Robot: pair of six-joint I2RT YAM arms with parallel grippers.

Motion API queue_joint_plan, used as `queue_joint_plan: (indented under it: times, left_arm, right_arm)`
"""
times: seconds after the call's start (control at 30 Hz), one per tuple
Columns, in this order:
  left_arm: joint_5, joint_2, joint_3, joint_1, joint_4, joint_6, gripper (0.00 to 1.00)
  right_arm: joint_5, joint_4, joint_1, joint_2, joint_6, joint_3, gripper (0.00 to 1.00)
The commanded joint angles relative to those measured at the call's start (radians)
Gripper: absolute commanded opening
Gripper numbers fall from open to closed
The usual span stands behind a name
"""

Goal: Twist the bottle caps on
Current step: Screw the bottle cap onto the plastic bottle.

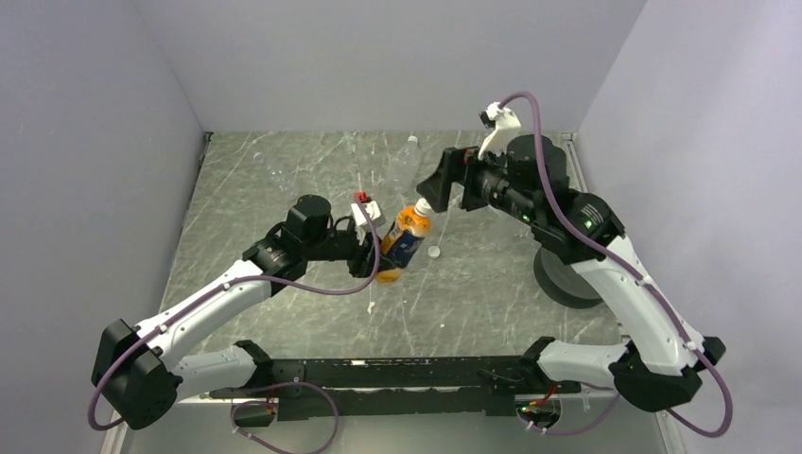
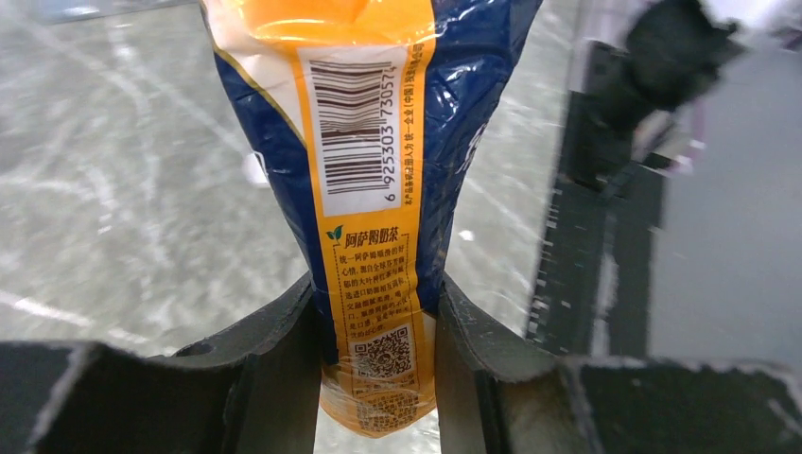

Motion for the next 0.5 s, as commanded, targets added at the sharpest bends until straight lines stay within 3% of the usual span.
queue_joint_plan:
  times: [0.0, 0.2, 0.47]
  left_arm:
    - [0.417, -0.022, 0.018, 0.04, 0.02, -0.044, 0.0]
    - [0.677, -0.024, 0.012, 0.08, 0.045, -0.103, 0.0]
    - [0.755, -0.039, 0.013, 0.081, 0.025, -0.087, 0.0]
  right_arm:
    - [-0.332, 0.165, -0.029, -0.084, -0.185, -0.106, 1.0]
    - [-0.572, 0.187, -0.044, -0.156, -0.27, -0.169, 0.97]
    - [-0.818, 0.221, -0.056, -0.145, -0.271, -0.177, 0.84]
